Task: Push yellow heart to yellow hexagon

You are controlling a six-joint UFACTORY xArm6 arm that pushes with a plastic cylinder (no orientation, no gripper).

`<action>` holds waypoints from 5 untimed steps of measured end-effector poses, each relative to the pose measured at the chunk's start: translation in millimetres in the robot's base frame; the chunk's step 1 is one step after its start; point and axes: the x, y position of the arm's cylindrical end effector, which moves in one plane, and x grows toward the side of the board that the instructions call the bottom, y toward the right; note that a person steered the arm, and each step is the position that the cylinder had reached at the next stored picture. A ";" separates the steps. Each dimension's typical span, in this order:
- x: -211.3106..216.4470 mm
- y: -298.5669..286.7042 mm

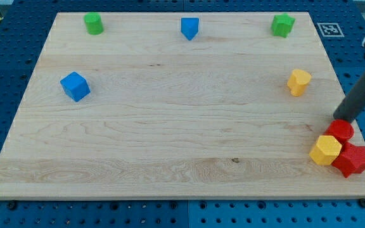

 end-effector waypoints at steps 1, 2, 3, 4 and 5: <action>0.4 -26.6; 15.7 -29.4; 17.4 -21.8; 6.2 -22.8; -32.1 -7.9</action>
